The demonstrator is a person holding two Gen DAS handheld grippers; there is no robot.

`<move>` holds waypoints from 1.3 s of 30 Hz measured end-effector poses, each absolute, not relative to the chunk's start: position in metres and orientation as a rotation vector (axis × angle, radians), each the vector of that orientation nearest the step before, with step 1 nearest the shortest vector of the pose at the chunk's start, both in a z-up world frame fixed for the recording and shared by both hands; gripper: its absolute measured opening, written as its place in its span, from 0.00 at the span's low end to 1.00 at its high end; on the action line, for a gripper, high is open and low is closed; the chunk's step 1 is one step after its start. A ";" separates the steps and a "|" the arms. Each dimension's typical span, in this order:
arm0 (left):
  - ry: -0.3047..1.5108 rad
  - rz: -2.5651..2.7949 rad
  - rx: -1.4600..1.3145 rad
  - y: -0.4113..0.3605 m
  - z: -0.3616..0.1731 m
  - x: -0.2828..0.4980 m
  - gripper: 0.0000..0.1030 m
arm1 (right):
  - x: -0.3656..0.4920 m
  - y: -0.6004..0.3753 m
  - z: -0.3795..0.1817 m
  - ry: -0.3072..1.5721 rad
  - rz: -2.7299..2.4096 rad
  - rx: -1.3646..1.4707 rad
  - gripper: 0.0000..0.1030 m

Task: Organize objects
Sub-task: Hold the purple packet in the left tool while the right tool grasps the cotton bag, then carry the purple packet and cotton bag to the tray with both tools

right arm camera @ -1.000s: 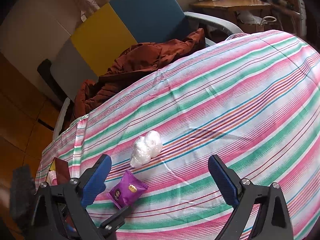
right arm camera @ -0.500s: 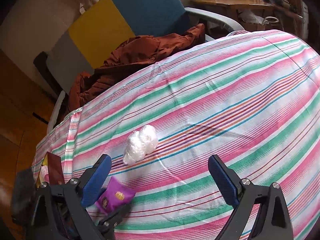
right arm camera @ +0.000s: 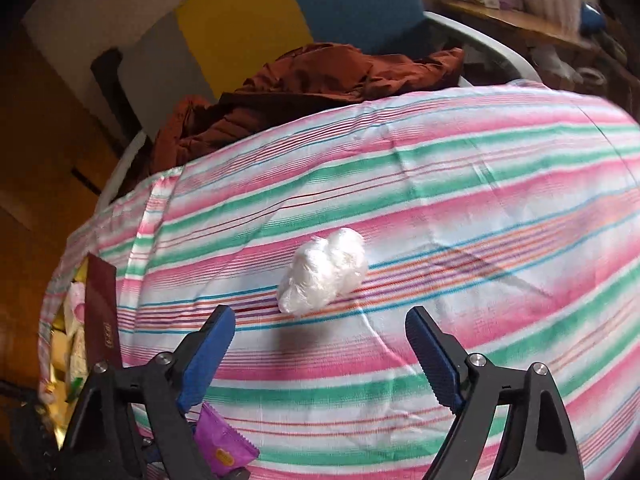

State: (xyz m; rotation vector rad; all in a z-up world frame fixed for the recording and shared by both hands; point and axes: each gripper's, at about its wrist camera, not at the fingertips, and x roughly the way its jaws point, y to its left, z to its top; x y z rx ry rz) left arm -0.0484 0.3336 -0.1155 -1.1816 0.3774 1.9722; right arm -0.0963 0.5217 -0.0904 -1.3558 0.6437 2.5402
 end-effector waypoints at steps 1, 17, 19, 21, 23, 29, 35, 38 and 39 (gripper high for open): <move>0.371 1.972 -1.182 0.334 -0.116 -0.049 0.49 | -0.101 0.523 -0.092 0.637 2.539 -1.363 0.84; 0.390 2.022 -1.165 0.331 -0.110 -0.044 0.48 | -0.115 0.529 -0.098 0.585 2.591 -1.363 0.27; 0.402 2.038 -1.142 0.326 -0.104 -0.039 0.48 | -0.115 0.524 -0.097 0.568 2.611 -1.369 0.27; 0.417 2.053 -1.115 0.323 -0.095 -0.032 0.49 | -0.116 0.518 -0.096 0.542 2.629 -1.380 0.27; 0.414 2.066 -1.098 0.318 -0.085 -0.028 0.49 | -0.117 0.511 -0.097 0.512 2.646 -1.397 0.27; 0.402 2.122 -1.025 0.307 -0.055 -0.022 0.49 | -0.117 0.493 -0.100 0.446 2.685 -1.436 0.27; 0.374 2.164 -0.992 0.288 -0.033 -0.016 0.49 | -0.116 0.481 -0.101 0.407 2.709 -1.462 0.27; 0.353 2.184 -0.986 0.278 -0.026 -0.015 0.49 | -0.115 0.475 -0.102 0.395 2.710 -1.479 0.27; 0.345 2.189 -0.984 0.274 -0.024 -0.016 0.49 | -0.114 0.472 -0.103 0.397 2.709 -1.487 0.27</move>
